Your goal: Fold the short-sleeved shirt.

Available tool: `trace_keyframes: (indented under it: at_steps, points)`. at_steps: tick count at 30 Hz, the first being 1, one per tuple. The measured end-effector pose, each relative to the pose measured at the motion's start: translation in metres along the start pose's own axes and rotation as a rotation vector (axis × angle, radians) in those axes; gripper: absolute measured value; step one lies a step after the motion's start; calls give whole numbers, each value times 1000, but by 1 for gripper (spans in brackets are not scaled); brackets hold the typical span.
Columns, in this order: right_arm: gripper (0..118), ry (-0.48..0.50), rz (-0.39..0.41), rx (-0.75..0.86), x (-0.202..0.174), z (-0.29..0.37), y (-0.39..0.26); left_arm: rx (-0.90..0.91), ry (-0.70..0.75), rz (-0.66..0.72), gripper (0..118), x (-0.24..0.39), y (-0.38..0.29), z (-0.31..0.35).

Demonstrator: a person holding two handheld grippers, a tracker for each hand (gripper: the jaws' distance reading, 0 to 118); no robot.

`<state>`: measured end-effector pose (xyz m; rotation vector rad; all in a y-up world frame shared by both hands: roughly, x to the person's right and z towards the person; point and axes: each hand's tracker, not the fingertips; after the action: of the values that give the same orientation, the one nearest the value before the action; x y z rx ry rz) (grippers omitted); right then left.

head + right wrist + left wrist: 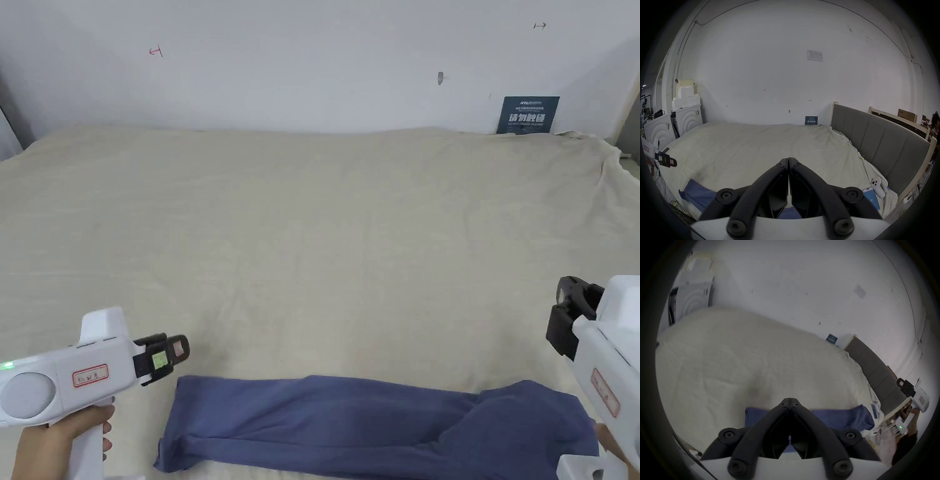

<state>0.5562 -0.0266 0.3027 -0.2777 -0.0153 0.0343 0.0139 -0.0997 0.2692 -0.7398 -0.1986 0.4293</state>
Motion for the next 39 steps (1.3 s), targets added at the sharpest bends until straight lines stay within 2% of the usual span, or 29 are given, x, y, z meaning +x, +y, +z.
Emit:
trace_keyframes:
  at_steps: [2, 5, 8, 10, 11, 12, 13, 15, 21, 27, 28, 29, 30, 31, 35, 37, 39]
  points:
    - [0, -5, -6, -10, 0, -3, -3, -65, 0, 47, 0, -21, -3, -10]
    - [0, -14, -9, -30, -1, -7, -7, -155, 21, 16, 1, -35, -11, -23]
    - [0, -18, -5, -53, -5, -9, -12, -226, 0, 79, 8, -53, -17, -40]
    - [0, -19, 0, -67, -5, -11, -15, -233, 8, 115, 27, -58, -21, -46]
    - [0, -19, 0, -73, -4, -11, -17, -234, 14, 126, 41, -61, -23, -50]
    - [0, -17, -3, -78, -4, -12, -19, -246, 17, 147, 61, -63, -24, -54]
    - [0, -15, -9, -82, -3, -13, -20, -253, 26, 163, 72, -65, -25, -57]
    - [0, -20, -13, -92, -2, -16, -21, -263, 28, 185, 81, -70, -27, -63]
    - [0, -35, -12, -108, -3, -20, -19, -316, -18, 249, 78, -79, -36, -78]
    - [0, -40, -27, -123, -1, -20, -20, -320, -45, 168, 68, -83, -48, -96]
    - [0, -42, -29, -124, -1, -20, -20, -318, -46, 162, 62, -83, -49, -96]
    - [0, -42, -33, -125, -1, -19, -21, -315, -43, 156, 51, -80, -49, -94]
    - [0, -42, -36, -127, -1, -19, -22, -313, -28, 145, 34, -78, -49, -94]
    - [0, -42, -39, -129, 0, -19, -22, -309, -4, 129, 26, -78, -50, -93]
    - [0, -39, -48, -132, 0, -17, -23, -289, 16, 155, 22, -75, -52, -89]
    - [0, -38, -54, -129, 1, -16, -23, -277, 17, 116, 9, -63, -53, -87]
    - [0, -35, -61, -126, 3, -14, -22, -271, 51, 83, 6, -49, -51, -85]
